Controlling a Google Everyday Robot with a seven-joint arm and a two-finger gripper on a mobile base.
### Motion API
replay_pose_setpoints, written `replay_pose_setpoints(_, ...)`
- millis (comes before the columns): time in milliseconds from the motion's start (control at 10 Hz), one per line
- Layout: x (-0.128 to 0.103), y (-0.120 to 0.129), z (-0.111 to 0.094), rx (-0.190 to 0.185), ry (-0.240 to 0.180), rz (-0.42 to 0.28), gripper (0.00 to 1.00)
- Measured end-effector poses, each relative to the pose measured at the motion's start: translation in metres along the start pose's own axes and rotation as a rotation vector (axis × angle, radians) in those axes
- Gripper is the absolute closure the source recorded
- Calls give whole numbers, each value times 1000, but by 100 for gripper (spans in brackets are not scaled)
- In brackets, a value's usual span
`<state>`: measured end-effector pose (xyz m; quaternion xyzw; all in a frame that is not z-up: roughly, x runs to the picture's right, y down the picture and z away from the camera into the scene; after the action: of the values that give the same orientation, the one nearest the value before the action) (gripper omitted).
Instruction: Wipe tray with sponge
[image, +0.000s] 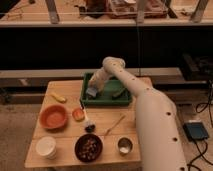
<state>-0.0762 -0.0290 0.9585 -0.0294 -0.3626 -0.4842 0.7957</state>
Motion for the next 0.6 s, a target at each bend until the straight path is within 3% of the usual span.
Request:
replay_pose_setpoints(200, -19, 12, -15, -7, -19, -47, 85)
replay_pose_setpoints(600, -12, 53, -49, -42, 1, -50, 85)
